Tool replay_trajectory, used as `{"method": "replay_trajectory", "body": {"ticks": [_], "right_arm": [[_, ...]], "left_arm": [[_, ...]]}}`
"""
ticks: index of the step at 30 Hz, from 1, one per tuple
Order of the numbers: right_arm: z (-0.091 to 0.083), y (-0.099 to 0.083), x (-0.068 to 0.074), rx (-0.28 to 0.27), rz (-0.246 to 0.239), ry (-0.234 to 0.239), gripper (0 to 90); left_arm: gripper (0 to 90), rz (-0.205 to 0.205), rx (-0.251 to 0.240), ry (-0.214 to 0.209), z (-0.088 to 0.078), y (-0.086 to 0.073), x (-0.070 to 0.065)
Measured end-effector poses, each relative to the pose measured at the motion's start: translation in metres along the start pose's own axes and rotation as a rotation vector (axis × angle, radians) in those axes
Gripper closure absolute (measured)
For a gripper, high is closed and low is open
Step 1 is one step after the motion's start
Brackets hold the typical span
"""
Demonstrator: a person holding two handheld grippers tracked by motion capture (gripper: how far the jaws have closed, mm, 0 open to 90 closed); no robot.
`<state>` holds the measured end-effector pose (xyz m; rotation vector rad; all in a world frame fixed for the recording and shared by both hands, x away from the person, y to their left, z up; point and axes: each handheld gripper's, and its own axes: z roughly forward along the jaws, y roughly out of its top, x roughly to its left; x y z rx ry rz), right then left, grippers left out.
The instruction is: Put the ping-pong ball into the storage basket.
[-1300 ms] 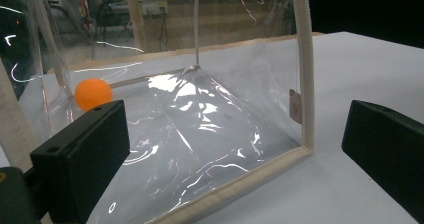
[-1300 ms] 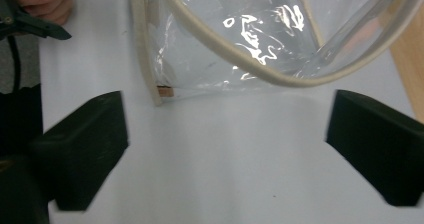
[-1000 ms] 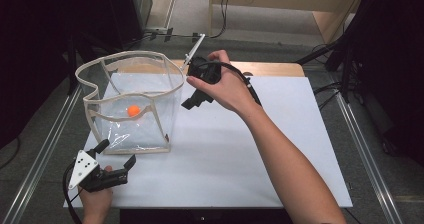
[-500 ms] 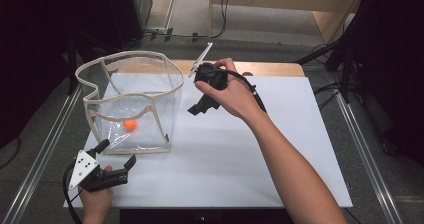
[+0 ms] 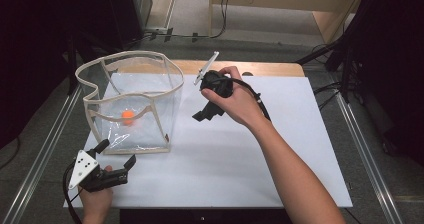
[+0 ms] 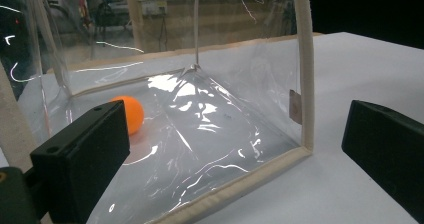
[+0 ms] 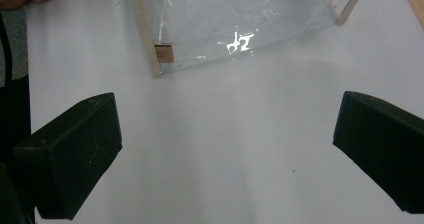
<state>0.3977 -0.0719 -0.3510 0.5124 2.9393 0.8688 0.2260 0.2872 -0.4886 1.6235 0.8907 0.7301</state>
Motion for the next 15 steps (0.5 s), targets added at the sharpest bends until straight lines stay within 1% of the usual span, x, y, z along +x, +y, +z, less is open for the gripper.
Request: {"method": "replay_trajectory", "body": {"ticks": [1,2,6,15], "right_arm": [[0.001,-0.002,0.000,-0.007,-0.005,0.001,0.0],[0.001,-0.004,0.000,-0.003,0.005,0.001,0.0],[0.002,-0.012,0.001,-0.006,0.001,-0.008,0.0],[0.003,-0.031,0.004,-0.029,0.016,-0.002,0.0]], "left_arm": [[0.0,0.000,0.002,0.001,0.000,0.000,0.000],[0.0,0.000,0.000,0.000,0.000,0.000,0.000],[0.0,0.002,0.003,0.002,0.000,0.000,0.000],[0.0,0.002,0.002,0.000,0.000,0.000,0.000]]}}
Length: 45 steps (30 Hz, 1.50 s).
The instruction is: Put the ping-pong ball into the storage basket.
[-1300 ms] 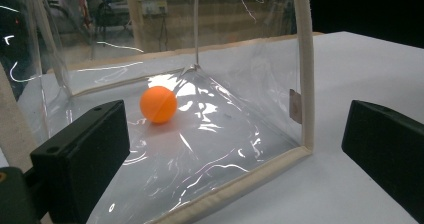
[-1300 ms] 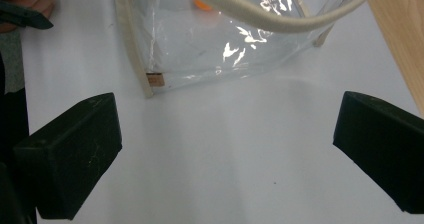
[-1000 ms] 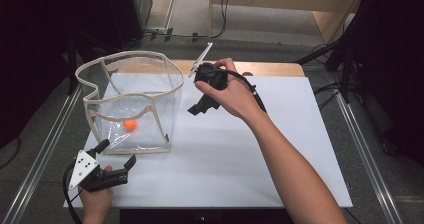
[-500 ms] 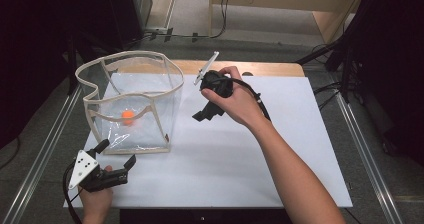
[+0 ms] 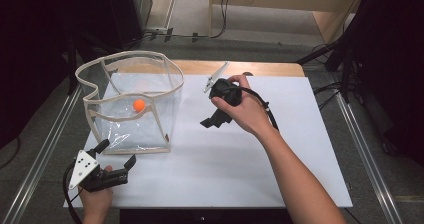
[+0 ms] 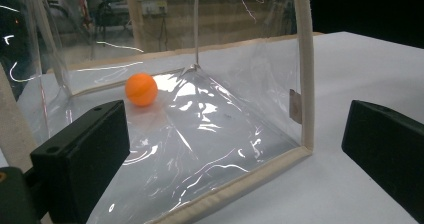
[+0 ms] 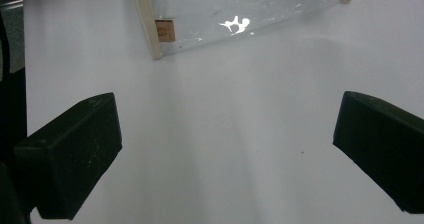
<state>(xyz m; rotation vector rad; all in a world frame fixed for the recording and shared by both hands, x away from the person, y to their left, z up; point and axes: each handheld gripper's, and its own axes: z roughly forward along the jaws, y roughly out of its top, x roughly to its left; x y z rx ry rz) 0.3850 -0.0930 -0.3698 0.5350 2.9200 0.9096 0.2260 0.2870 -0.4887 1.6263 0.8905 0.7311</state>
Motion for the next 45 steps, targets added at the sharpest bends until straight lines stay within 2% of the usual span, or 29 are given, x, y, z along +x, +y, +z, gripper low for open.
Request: {"method": "replay_trajectory", "body": {"ticks": [11,17,18,20,21,33,45], "right_arm": [[0.002,-0.025,0.001,-0.011,0.028,0.003,0.0],[0.003,-0.039,0.001,-0.018,0.025,0.001,0.0],[0.003,-0.042,0.001,-0.016,0.039,-0.001,0.0],[0.003,-0.046,0.000,-0.031,0.028,-0.001,0.0],[0.003,-0.048,0.000,-0.027,0.042,-0.001,0.0],[0.005,-0.067,0.002,-0.046,0.056,-0.003,0.0],[0.008,-0.090,0.005,-0.064,0.095,-0.005,0.0]], "left_arm": [[0.0,0.003,0.003,0.001,0.000,0.000,0.000],[0.0,0.003,0.002,0.001,0.000,0.000,0.000],[0.0,0.003,0.003,0.001,0.000,0.000,0.000],[0.0,0.004,0.003,0.000,0.000,0.000,0.000],[0.0,0.003,0.003,0.000,0.000,0.000,0.000],[0.0,0.004,0.004,0.001,0.000,0.000,0.000],[0.0,0.003,0.002,0.000,0.000,0.000,0.000]]}}
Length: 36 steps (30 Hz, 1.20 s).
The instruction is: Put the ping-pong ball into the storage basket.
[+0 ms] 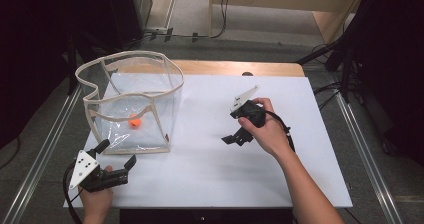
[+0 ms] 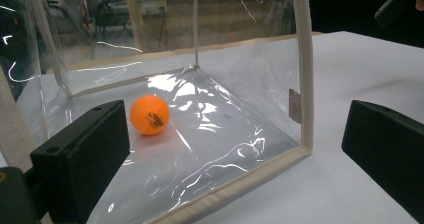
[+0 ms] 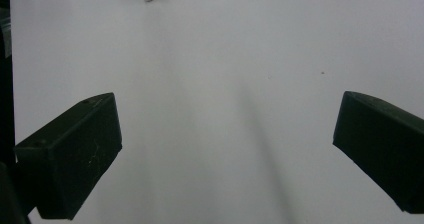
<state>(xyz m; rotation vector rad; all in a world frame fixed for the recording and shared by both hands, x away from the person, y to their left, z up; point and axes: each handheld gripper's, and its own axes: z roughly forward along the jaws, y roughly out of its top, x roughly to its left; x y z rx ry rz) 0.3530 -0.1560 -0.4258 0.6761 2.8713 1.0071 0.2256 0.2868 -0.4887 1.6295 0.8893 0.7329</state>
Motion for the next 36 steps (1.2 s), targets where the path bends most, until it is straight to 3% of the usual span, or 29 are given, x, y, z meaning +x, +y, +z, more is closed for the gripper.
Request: {"method": "replay_trajectory", "body": {"ticks": [36], "right_arm": [[-0.010,-0.054,0.003,-0.061,0.066,-0.023,0.0]], "left_arm": [[0.0,0.003,0.000,0.002,0.000,0.000,0.000]]}}
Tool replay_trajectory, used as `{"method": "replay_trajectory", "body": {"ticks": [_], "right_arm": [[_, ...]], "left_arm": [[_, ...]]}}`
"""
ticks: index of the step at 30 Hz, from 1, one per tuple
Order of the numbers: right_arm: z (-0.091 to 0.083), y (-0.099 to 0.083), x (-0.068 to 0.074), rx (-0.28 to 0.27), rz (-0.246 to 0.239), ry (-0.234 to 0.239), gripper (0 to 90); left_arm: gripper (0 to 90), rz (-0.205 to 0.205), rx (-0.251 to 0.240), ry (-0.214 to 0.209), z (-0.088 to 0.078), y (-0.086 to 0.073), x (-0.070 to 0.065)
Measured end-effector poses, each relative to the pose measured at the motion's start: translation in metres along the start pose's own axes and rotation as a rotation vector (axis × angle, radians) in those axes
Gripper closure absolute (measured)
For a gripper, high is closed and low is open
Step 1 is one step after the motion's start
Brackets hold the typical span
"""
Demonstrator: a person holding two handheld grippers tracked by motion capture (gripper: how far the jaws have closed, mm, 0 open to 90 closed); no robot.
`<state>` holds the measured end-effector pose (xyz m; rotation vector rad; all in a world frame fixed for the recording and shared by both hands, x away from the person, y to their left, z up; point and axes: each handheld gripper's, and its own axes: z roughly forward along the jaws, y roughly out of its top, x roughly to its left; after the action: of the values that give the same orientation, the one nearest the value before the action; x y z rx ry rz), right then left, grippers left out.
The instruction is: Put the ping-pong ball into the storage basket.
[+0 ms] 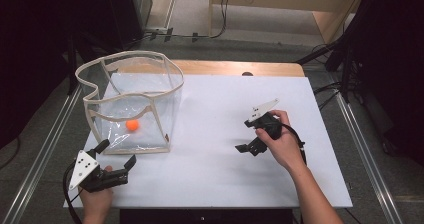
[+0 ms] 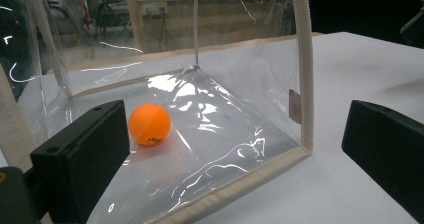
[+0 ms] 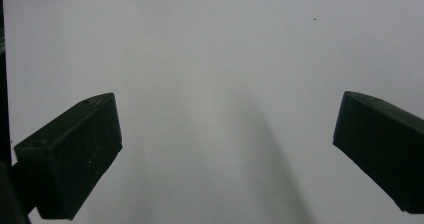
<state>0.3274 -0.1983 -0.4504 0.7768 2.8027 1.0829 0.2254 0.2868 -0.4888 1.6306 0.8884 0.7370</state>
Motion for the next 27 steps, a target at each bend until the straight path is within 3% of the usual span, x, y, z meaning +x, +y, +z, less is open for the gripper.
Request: {"method": "replay_trajectory", "body": {"ticks": [27], "right_arm": [[-0.032,-0.053,-0.003,-0.102,0.085,-0.059,0.0]], "left_arm": [[0.0,0.009,0.005,0.007,0.001,0.000,-0.001]]}}
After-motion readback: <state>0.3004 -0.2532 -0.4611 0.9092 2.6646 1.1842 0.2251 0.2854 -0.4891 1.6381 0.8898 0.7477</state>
